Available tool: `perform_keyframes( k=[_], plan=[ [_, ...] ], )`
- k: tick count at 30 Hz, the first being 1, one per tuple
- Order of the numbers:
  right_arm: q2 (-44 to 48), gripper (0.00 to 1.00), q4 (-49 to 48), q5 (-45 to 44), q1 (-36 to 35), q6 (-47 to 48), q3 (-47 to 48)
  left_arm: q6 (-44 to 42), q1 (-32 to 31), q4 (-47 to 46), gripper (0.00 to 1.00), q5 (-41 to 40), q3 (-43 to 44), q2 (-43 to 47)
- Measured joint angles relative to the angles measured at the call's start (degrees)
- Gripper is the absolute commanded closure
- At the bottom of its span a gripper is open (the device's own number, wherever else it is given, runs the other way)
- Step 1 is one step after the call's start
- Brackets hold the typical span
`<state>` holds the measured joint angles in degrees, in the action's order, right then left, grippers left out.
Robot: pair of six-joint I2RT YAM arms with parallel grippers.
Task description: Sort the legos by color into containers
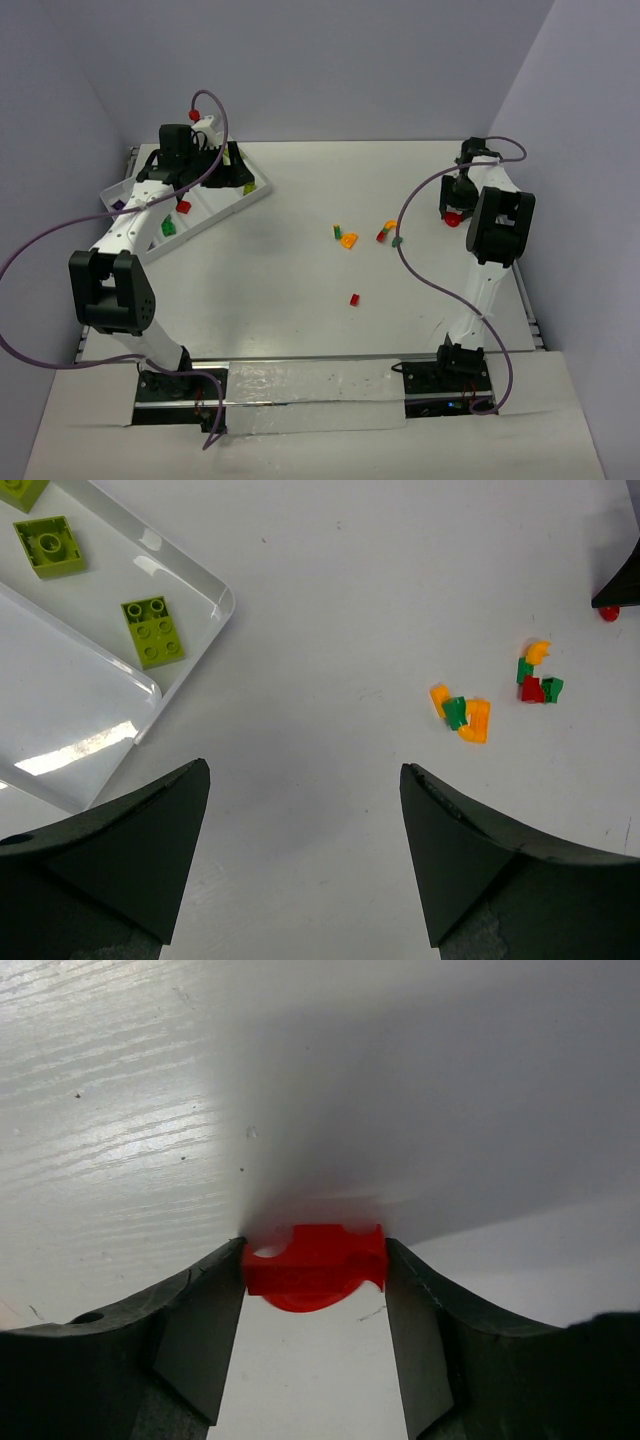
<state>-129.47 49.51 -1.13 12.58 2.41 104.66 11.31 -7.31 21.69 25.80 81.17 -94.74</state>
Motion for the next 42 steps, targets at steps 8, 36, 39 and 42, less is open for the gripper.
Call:
perform_keyframes(
  k=[8,36,39,42],
  plan=[
    [0.0,0.58,0.2,1.3,0.1,-0.1,0.0,0.0,0.2,0.2,0.08,0.2,0.0,0.0],
    [20.2,0.58,-17.9,40.6,-29.6,-28.8,-1.1,15.7,-1.8,-19.8,0.17,13.5,-21.2,16.6],
    [19.3,0.58,-23.0,44.2,-32.7,-35.5,-1.9,17.6,-5.6,-21.7,0.18,10.4,-20.5,15.4],
    [18.7,0.58,-28.5,46.5,-34.1,-42.9,-4.0,19.6,-8.2,-22.7,0.20,6.5,-20.5,14.0]
  ],
)
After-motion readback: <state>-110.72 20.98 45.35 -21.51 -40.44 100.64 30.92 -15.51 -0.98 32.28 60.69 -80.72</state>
